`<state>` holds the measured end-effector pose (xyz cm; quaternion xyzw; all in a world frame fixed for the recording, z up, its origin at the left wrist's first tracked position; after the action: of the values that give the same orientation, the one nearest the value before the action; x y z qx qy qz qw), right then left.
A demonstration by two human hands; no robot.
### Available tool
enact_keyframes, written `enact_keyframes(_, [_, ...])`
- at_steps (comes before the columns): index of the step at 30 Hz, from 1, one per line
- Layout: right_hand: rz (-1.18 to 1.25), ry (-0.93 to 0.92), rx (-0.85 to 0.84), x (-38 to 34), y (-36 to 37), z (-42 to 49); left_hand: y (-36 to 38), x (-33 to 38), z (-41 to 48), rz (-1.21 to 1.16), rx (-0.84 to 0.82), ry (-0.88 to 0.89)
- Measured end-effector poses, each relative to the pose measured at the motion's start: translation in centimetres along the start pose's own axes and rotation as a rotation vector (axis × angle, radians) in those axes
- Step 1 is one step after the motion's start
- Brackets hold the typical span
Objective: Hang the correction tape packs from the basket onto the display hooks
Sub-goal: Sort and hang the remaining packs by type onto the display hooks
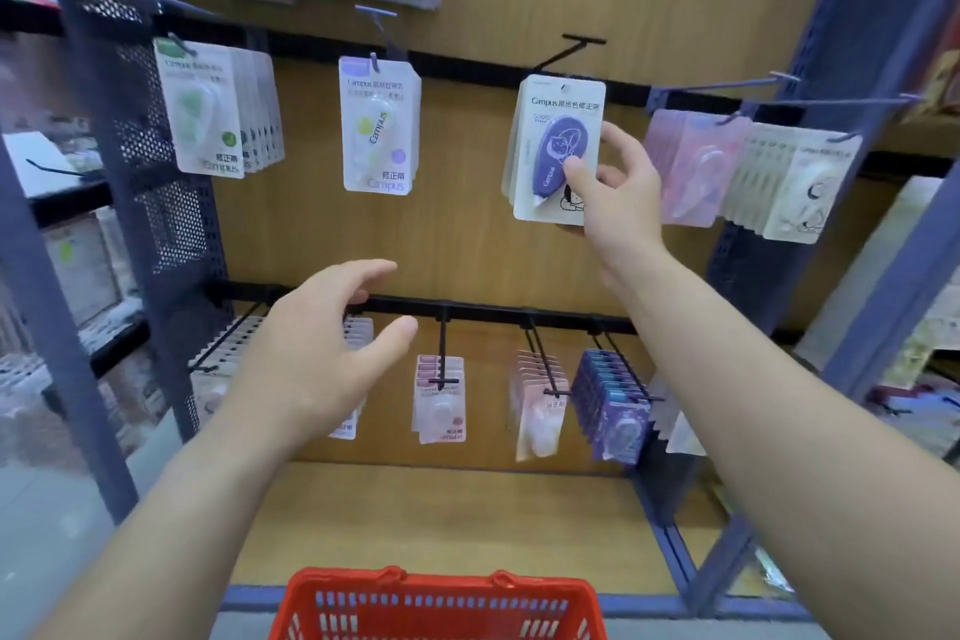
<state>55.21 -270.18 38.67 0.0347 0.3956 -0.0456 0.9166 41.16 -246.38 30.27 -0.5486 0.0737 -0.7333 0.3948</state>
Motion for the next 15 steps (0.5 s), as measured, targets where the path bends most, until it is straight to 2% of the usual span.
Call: enact_keyframes(15, [-0.043,0.027,0.096,0.5,0.5,2.2,0.9,-0.7,0.3,0.029,-0.031,0.010])
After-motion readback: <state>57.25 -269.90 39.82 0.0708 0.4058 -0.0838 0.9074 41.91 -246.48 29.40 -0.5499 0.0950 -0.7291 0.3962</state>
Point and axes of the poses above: each hand's wrist, its own z-axis towards the middle knuckle, its own y-axis out of the palm, x = y × z, the point moved 5 cm from there along z, towards the middle knuckle, and after that the axes turned 12 degrees about -y, right-handed, at the moved point
